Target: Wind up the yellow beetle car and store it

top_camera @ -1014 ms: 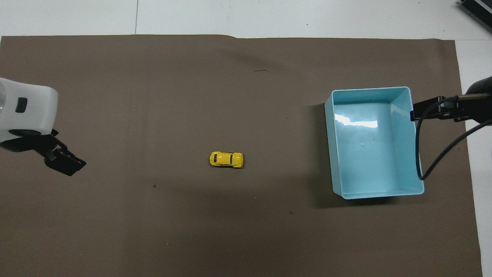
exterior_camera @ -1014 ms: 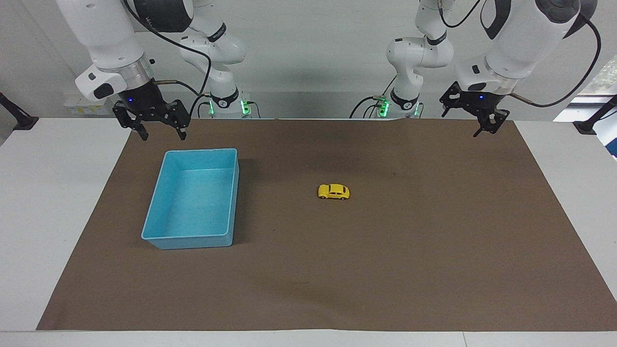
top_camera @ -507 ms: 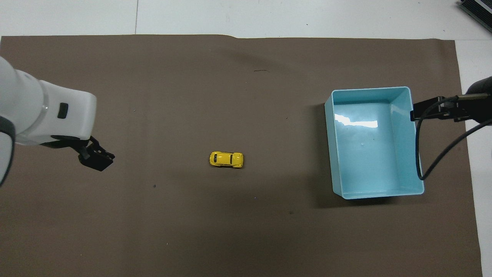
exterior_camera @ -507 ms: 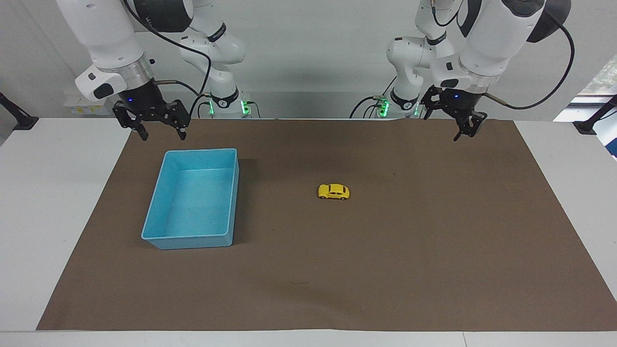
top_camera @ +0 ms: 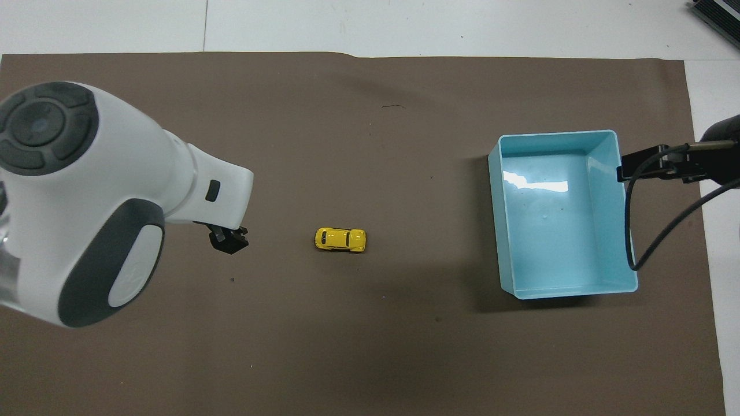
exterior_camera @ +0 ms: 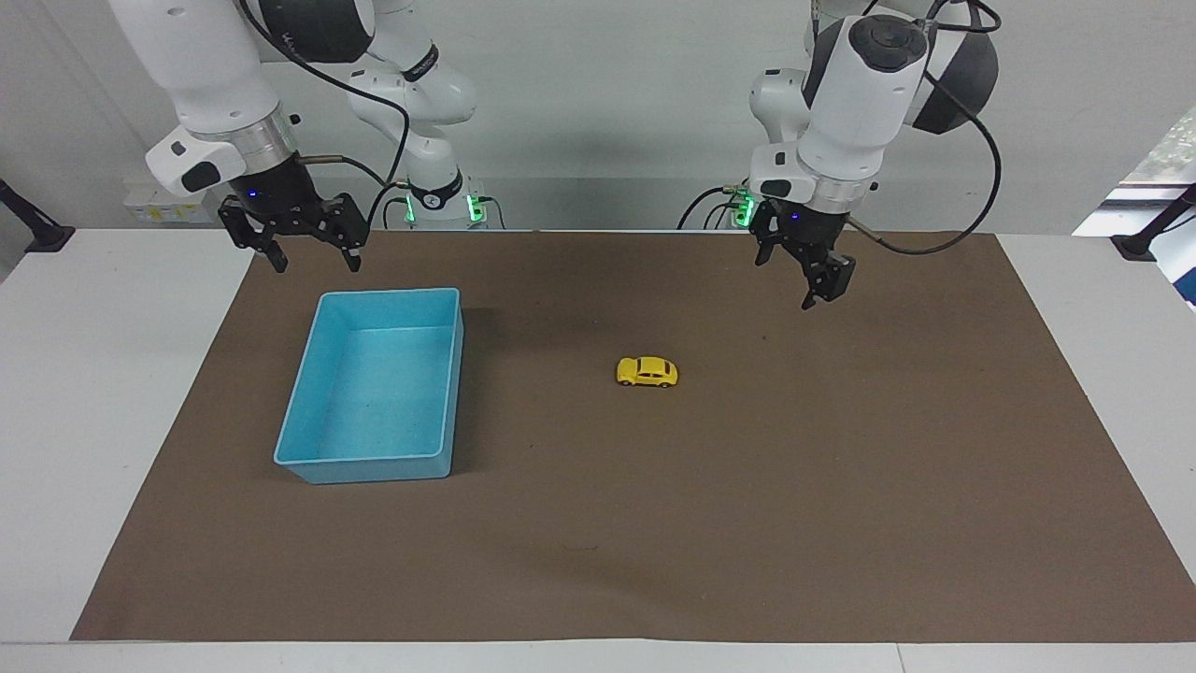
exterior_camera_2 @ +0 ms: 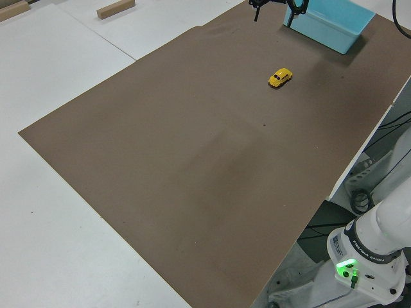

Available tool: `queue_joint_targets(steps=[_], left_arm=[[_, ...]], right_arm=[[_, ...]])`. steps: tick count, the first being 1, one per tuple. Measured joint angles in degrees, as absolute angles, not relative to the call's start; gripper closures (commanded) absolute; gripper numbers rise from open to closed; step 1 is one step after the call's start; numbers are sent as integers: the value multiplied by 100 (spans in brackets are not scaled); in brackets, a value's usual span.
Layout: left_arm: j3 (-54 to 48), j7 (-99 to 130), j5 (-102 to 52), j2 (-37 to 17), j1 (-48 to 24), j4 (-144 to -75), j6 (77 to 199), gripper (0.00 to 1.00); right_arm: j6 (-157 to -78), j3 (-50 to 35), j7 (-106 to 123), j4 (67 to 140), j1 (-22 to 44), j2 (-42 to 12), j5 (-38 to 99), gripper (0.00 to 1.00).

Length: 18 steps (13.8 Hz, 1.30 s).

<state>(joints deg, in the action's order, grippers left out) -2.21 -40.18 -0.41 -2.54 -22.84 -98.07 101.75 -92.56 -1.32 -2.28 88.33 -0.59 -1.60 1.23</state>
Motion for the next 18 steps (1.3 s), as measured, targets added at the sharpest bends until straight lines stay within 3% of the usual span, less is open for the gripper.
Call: queue_joint_targets(steps=[8, 15, 18], left_arm=[[-228, -4554, -40, -1351, -3111, -10305, 11991, 0], [-229, -4941, -30, -1464, -3539, -11057, 12722, 0], [-218, -4736, -30, -1821, -3801, -11230, 13173, 0]], right_arm=[[-9256, -132, -228, 8833, -59, -160, 123, 0], [-9256, -132, -228, 8833, -59, -160, 123, 0], [-9256, -132, -228, 8833, -59, -160, 123, 0]])
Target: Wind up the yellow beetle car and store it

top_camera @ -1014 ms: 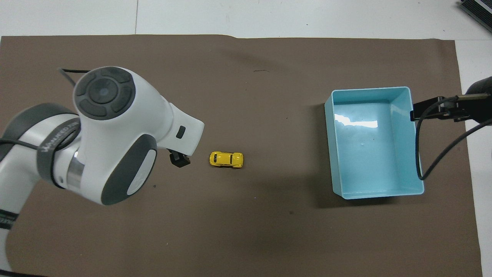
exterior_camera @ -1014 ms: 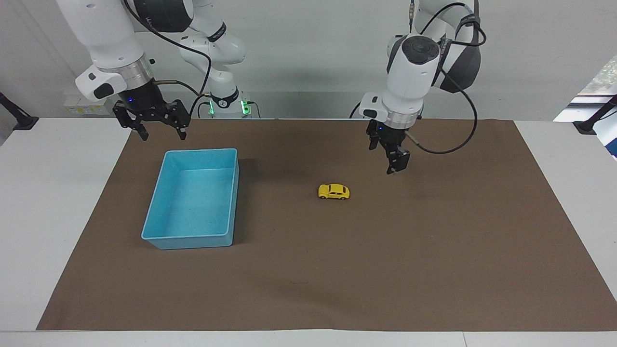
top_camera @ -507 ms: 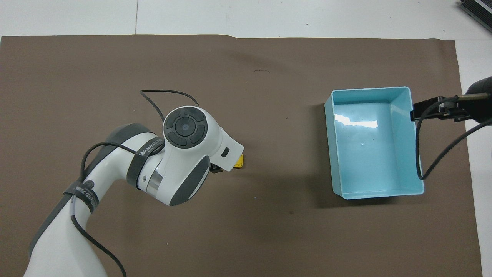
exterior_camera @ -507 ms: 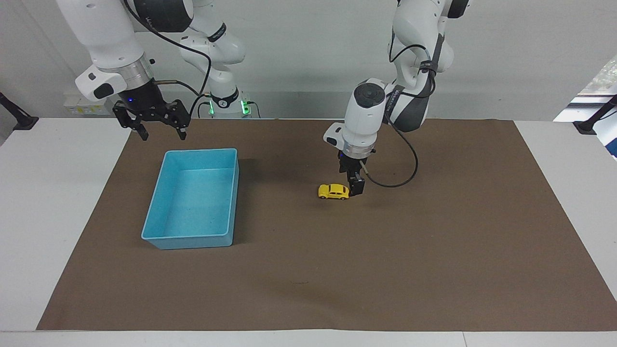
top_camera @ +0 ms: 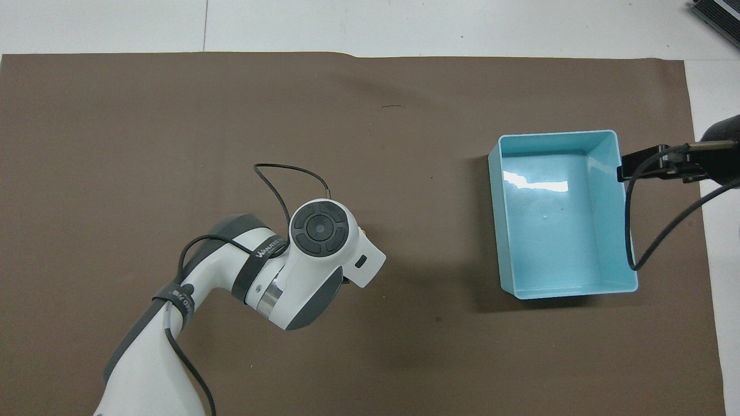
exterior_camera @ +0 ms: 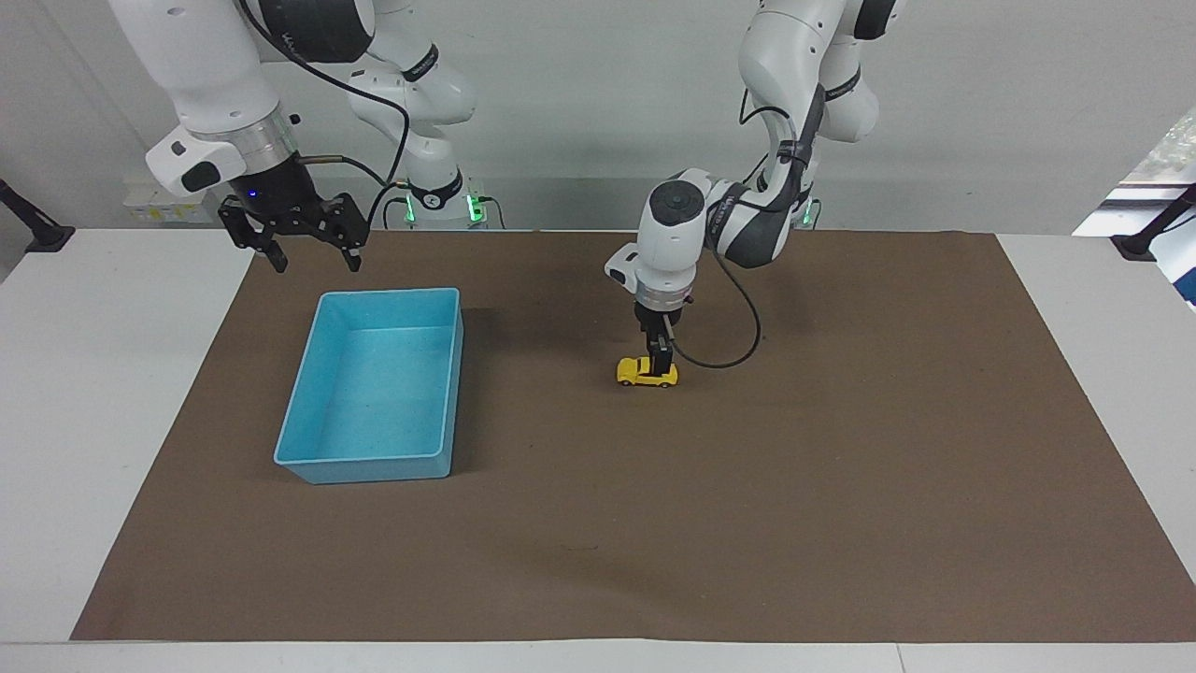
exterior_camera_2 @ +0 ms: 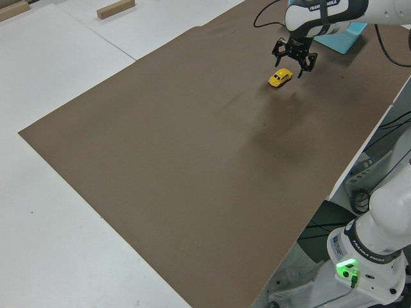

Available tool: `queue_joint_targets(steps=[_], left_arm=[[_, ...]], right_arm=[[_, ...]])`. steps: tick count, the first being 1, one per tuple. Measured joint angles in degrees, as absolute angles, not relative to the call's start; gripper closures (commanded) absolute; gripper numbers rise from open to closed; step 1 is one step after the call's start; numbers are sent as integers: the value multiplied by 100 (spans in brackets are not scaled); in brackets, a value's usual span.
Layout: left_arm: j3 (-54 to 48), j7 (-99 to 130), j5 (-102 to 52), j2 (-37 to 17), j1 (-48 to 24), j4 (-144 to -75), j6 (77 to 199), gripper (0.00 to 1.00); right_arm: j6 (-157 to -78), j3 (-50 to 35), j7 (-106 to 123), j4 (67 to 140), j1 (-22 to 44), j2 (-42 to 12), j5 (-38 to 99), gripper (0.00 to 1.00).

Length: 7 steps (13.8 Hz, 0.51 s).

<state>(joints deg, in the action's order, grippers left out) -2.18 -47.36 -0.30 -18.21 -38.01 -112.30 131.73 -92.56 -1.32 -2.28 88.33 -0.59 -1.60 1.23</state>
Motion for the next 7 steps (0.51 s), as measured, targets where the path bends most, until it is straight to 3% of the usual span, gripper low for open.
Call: queue_joint_targets(steps=[3, 7], left_arm=[[-204, -4651, 42, -2064, -3864, -11221, 13338, 0], [-201, -4450, 429, -2042, -3879, -11193, 13275, 14]], right_arm=[[-9256, -132, -228, 8833, -59, -160, 123, 0], [-9256, -132, -228, 8833, -59, -160, 123, 0]])
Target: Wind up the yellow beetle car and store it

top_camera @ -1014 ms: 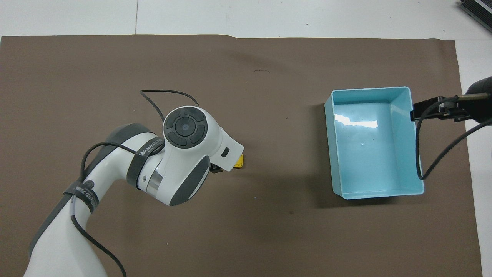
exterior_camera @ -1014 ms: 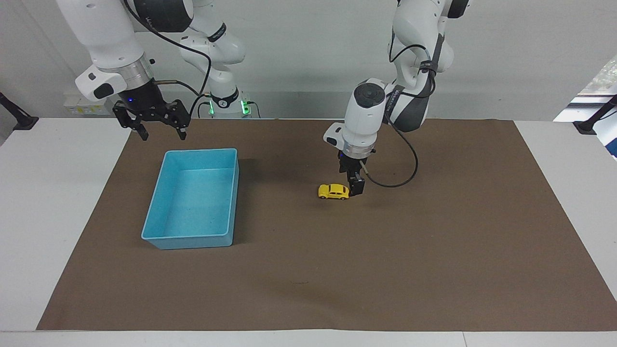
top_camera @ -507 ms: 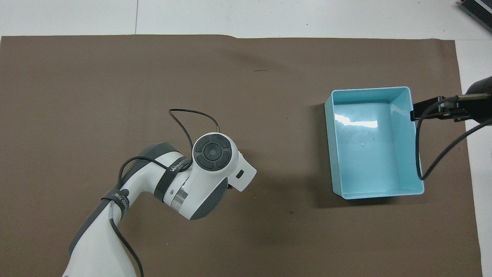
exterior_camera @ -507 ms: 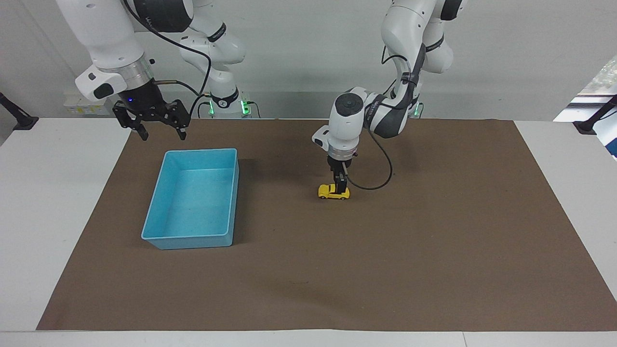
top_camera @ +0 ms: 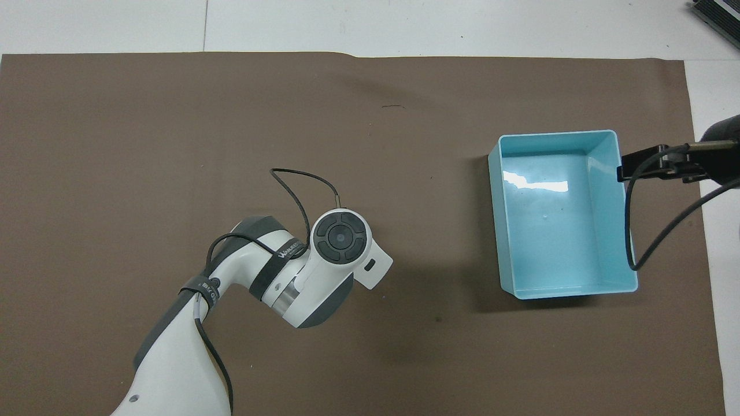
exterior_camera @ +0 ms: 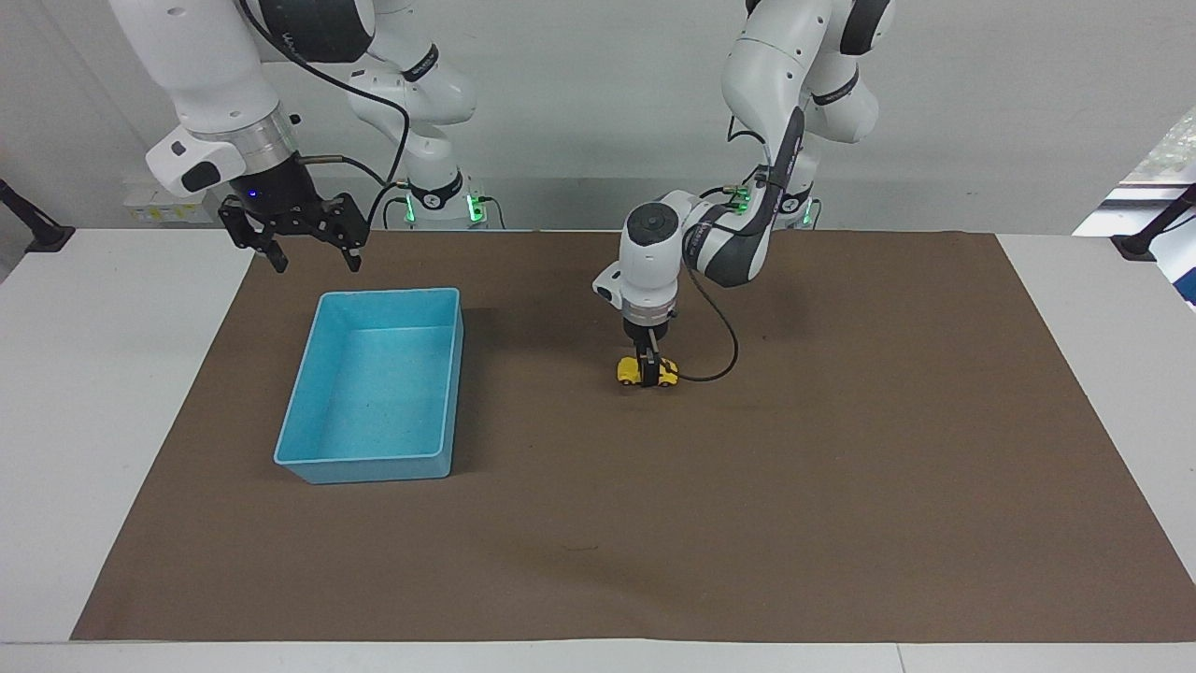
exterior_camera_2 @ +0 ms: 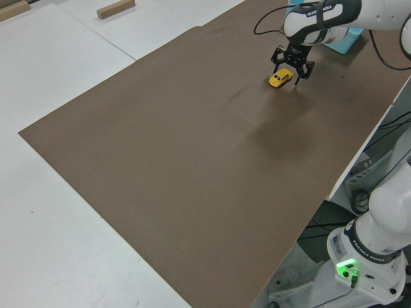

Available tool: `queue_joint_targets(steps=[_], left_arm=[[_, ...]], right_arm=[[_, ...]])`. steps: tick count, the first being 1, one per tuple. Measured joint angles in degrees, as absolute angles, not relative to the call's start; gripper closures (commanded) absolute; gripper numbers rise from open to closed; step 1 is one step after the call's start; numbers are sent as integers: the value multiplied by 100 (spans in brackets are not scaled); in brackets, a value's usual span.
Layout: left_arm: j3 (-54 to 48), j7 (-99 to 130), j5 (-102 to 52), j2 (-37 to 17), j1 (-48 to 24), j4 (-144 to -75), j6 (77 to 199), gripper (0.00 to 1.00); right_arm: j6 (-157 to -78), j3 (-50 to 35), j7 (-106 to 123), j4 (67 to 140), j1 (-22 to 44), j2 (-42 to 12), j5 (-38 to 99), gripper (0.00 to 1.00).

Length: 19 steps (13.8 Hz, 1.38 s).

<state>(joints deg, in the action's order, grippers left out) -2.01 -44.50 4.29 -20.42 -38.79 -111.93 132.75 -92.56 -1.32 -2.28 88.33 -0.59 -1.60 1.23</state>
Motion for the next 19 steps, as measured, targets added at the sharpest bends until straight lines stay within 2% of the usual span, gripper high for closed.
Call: queue_joint_targets(steps=[1, 2, 3, 4, 5, 19], left_arm=[[-204, -4418, 456, -2039, -3886, -11191, 13263, 22], [-204, -4372, 477, -2039, -3891, -11186, 13248, 37], [-203, -4319, 509, -2038, -3894, -11175, 13214, 57], [-203, -4271, 556, -2036, -3894, -11156, 13173, 91], [-202, -4251, 582, -2036, -3895, -11136, 13148, 100], [-164, -4215, 603, -2021, -3892, -11140, 13227, 100]], right_arm=[[-9256, -132, -228, 8833, -59, -160, 123, 0], [-9256, -132, -228, 8833, -59, -160, 123, 0], [-9256, -132, -228, 8833, -59, -160, 123, 0], [-9256, -132, -228, 8833, -59, -160, 123, 0], [-9256, -132, -228, 8833, -59, -160, 123, 0], [-9256, -132, -228, 8833, -59, -160, 123, 0]])
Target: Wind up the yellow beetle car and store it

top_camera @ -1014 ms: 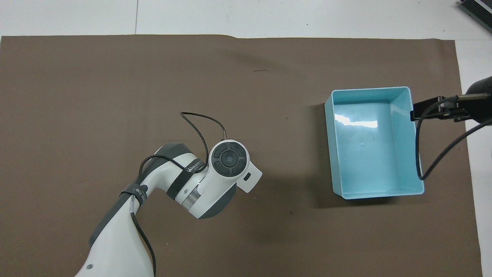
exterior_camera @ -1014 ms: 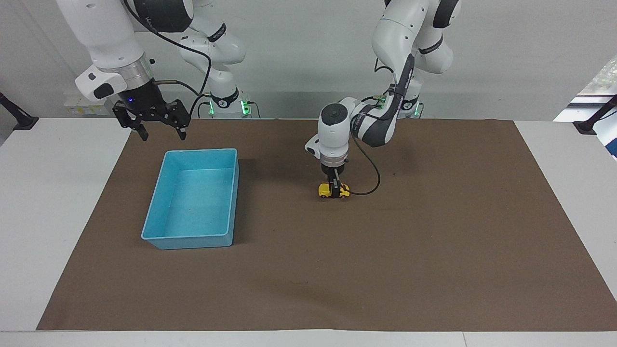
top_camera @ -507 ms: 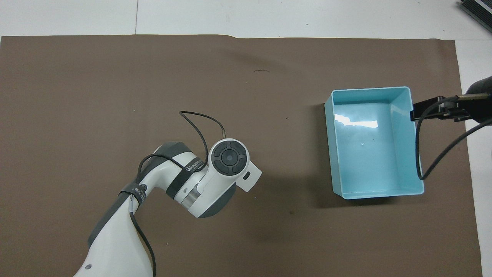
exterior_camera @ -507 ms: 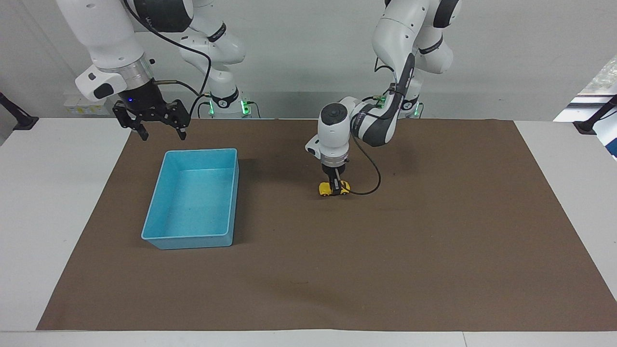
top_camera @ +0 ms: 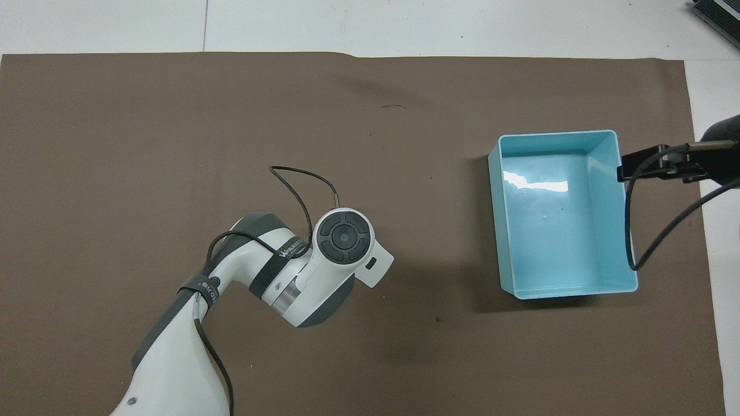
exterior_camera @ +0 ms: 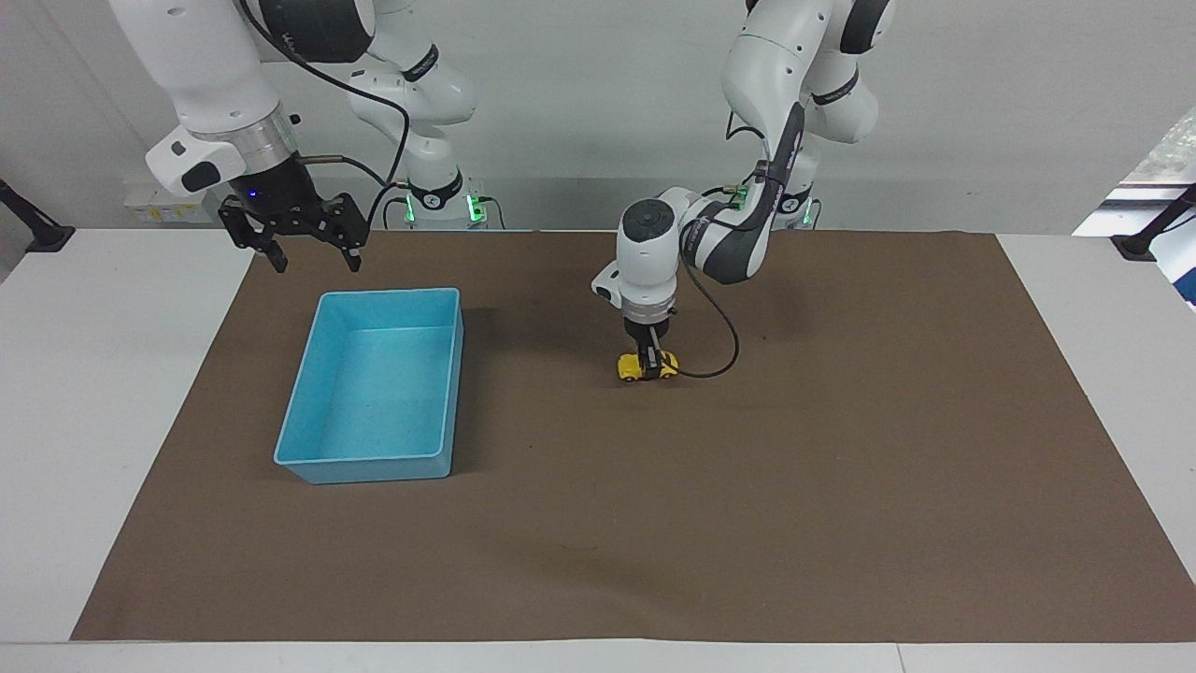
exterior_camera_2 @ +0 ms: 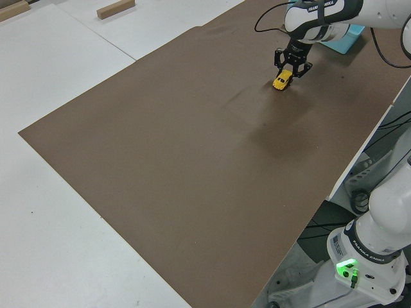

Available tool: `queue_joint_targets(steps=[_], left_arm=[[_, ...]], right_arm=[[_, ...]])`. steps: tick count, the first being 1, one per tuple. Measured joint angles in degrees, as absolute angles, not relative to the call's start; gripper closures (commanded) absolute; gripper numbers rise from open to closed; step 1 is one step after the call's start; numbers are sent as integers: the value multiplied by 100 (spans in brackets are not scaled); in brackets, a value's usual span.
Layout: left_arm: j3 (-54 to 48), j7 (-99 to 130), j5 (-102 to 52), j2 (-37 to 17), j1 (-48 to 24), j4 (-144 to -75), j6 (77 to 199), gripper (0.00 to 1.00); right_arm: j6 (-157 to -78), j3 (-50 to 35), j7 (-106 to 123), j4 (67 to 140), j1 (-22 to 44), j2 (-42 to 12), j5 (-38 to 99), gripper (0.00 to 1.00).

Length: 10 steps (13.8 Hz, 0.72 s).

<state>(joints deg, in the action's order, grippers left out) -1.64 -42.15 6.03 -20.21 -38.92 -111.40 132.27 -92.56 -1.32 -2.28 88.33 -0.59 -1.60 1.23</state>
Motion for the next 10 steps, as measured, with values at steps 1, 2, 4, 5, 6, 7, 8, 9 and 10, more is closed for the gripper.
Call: queue_joint_targets(steps=[1, 2, 4, 5, 6, 7, 8, 9, 10], left_arm=[[-151, -4215, 603, -2020, -3875, -11184, 13340, 100], [-150, -4220, 602, -1984, -3853, -11246, 13410, 100], [-146, -4269, 602, -1913, -3815, -11379, 13534, 100], [-146, -4322, 602, -1871, -3771, -11440, 13550, 100], [-147, -4409, 602, -1827, -3714, -11503, 13554, 100], [-147, -4494, 602, -1787, -3658, -11564, 13554, 100], [-149, -4622, 601, -1742, -3578, -11630, 13554, 100], [-151, -4742, 601, -1698, -3508, -11691, 13554, 100], [-151, -4839, 600, -1660, -3441, -11745, 13552, 100]], right_arm=[[-9256, -132, -228, 8833, -59, -160, 123, 0], [-9256, -132, -228, 8833, -59, -160, 123, 0], [-9256, -132, -228, 8833, -59, -160, 123, 0], [-9256, -132, -228, 8833, -59, -160, 123, 0], [-9256, -132, -228, 8833, -59, -160, 123, 0], [-9256, -132, -228, 8833, -59, -160, 123, 0], [-9256, -132, -228, 8833, -59, -160, 123, 0], [-9256, -132, -228, 8833, -59, -160, 123, 0], [-9256, -132, -228, 8833, -59, -160, 123, 0]])
